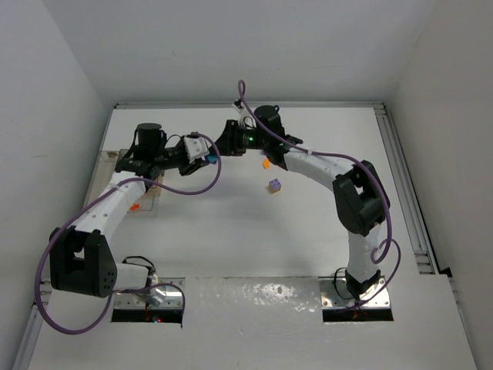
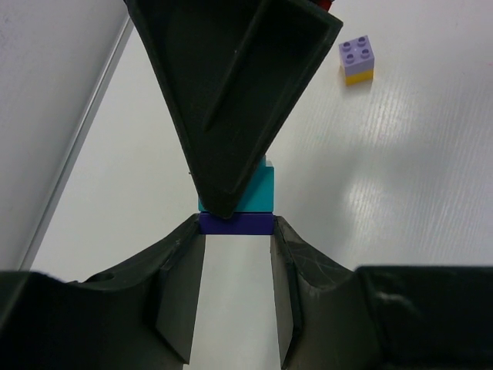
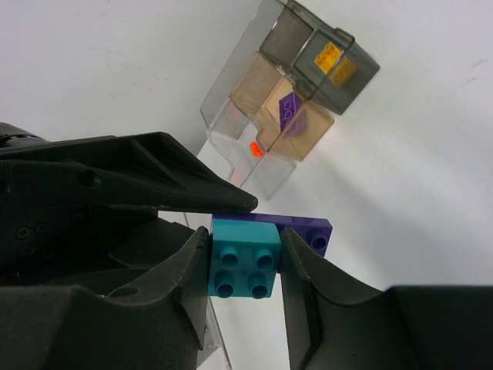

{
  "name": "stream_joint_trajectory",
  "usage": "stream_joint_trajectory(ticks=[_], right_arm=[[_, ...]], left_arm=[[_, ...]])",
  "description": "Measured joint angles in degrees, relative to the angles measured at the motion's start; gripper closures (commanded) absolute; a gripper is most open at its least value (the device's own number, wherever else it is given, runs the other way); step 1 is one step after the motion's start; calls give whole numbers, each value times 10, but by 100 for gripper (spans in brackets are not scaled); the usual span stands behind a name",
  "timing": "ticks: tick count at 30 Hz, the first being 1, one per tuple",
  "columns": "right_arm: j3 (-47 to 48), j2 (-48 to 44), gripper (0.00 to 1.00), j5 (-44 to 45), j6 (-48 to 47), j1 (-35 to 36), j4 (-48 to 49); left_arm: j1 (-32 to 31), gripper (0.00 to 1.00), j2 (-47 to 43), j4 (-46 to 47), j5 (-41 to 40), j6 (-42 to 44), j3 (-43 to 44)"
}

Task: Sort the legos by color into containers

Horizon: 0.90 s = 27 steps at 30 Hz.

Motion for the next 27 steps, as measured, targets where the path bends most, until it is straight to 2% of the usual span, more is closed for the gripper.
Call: stream_joint_trajectory(ticks=[8,22,25,27], right_arm=[[-17,0,100,-11,6,-3,7],[-45,-24,100,-7,-14,-53,-22],[-50,-37,100,2,-36,-52,-47],[-60,-51,100,6,-49,-52,-60]], left_arm=[[-5,100,0,-10,-8,12,-8],[21,100,2,-52,-95,5,-12],[96,100,13,-95,-101,-15,16],[176,100,35,-145,-97,-2,62]])
